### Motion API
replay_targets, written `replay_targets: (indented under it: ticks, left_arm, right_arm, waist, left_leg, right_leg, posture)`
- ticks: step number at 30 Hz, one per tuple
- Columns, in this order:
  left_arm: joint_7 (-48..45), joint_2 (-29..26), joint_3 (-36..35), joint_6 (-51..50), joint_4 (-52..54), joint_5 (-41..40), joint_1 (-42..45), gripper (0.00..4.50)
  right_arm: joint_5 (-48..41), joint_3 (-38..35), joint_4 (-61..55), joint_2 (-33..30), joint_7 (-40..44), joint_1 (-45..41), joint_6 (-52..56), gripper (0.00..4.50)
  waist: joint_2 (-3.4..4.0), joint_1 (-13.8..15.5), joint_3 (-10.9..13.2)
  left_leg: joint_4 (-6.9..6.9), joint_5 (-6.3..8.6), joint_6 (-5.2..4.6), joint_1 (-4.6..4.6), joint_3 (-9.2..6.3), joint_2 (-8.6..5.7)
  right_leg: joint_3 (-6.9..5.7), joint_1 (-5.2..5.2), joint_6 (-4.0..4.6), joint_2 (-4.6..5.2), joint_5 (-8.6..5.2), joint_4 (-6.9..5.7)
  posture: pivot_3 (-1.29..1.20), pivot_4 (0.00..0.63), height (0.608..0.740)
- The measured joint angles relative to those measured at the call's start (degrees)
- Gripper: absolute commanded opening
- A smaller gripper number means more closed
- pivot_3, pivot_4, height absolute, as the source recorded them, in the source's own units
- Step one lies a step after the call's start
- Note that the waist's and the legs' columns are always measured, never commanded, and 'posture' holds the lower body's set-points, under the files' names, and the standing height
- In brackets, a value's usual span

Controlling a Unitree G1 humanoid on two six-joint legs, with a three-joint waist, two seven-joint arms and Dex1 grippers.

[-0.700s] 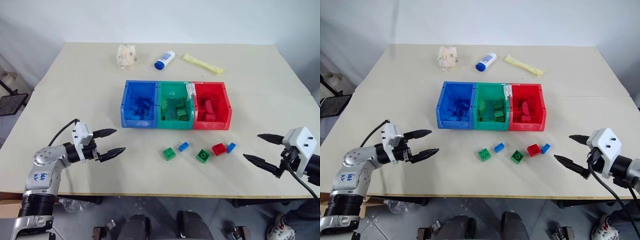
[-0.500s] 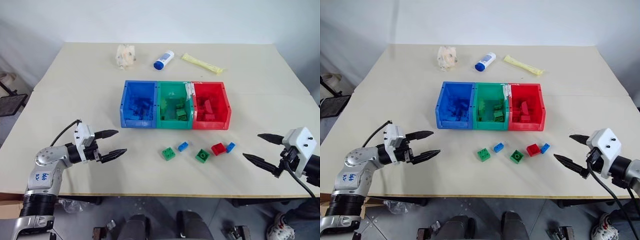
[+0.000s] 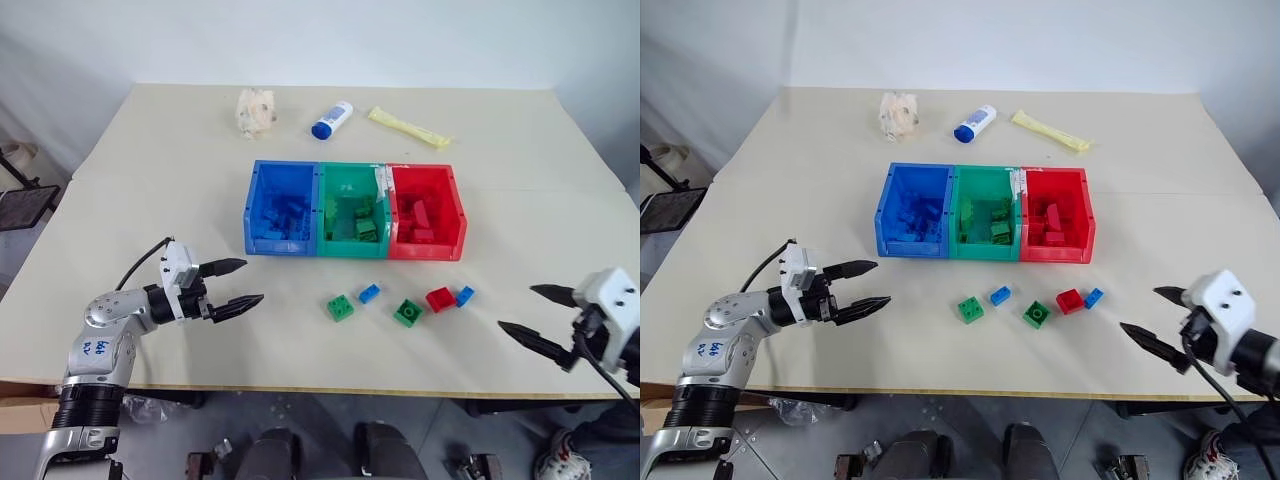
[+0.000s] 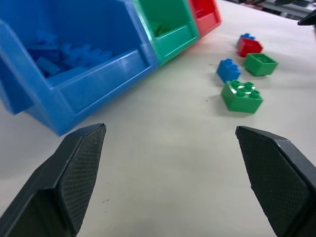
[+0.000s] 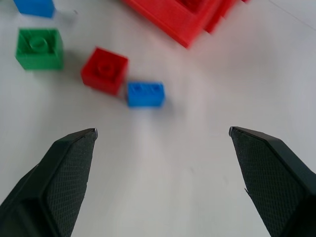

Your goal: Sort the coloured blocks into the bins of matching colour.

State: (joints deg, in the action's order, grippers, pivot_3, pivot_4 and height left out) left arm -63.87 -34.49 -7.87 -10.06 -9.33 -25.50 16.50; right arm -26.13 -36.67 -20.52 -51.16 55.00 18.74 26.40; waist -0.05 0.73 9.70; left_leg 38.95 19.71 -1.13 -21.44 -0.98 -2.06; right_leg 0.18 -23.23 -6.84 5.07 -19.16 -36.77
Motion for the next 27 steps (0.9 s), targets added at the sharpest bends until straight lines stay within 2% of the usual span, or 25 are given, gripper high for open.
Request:
replay_targets:
  ticks: [4,8,13,17,23,27]
  left_arm:
    - [-0.93,0.16,-0.09,0.33,-0.11,-0.42,0.03,4.46]
    - [-1.18,0.30,-0.17,0.66,-0.10,-1.06,-0.01,4.46]
    - [-1.67,0.79,-0.43,1.01,0.66,-1.39,-0.82,4.46]
    - [-2.69,0.65,-0.50,1.74,2.42,-1.49,-2.67,4.46]
    - [-1.73,0.54,-1.32,0.45,8.21,-2.71,-7.14,4.46]
    - [-0.08,0.61,-2.24,-0.42,11.22,-3.62,-9.52,4.46]
  right_arm:
    - [-0.28,-5.21,-1.29,-0.09,2.08,3.89,0.50,4.50]
    - [-0.40,-5.63,-2.01,-0.60,3.46,4.42,1.29,4.50]
    - [-0.30,3.72,-0.78,-3.28,3.59,-5.84,1.30,4.50]
    - [1.73,13.34,5.40,-4.75,5.59,-14.34,-0.71,4.50]
    - [7.84,26.69,20.92,-6.10,12.43,-28.02,-8.15,4.50]
    - [11.68,32.70,30.44,-5.95,16.09,-35.15,-13.49,4.50]
  waist:
    - [0.00,-0.05,0.00]
    - [0.00,-0.31,0.00]
    - [0.00,-0.96,0.00]
    - [-0.01,-0.74,0.00]
    - [-0.01,-0.87,0.01]
    - [0.04,-0.95,0.03]
  left_leg:
    - [-0.03,0.00,0.00,0.05,0.01,0.01]
    - [-0.05,0.01,-0.01,0.18,0.01,0.03]
    - [-0.03,0.00,0.00,0.27,-0.01,0.08]
    - [-0.03,0.01,-0.01,0.24,-0.07,0.08]
    - [0.04,0.05,-0.07,0.22,-0.06,0.03]
    - [0.04,0.05,-0.07,0.23,-0.07,0.05]
  right_leg:
    - [0.03,0.04,0.00,0.00,0.00,0.02]
    - [0.03,0.20,0.00,0.00,0.00,0.08]
    - [-0.01,0.33,0.00,-0.01,0.00,0.20]
    - [-0.08,0.35,0.00,-0.01,0.00,0.26]
    - [-0.15,0.42,0.00,0.06,0.00,0.35]
    - [-0.19,0.42,0.00,0.06,0.00,0.34]
  posture:
    - [0.00,0.150,0.740]
    - [0.00,0.150,0.740]
    - [0.00,0.150,0.740]
    - [0.00,0.150,0.740]
    - [0.00,0.150,0.740]
    - [0.00,0.150,0.740]
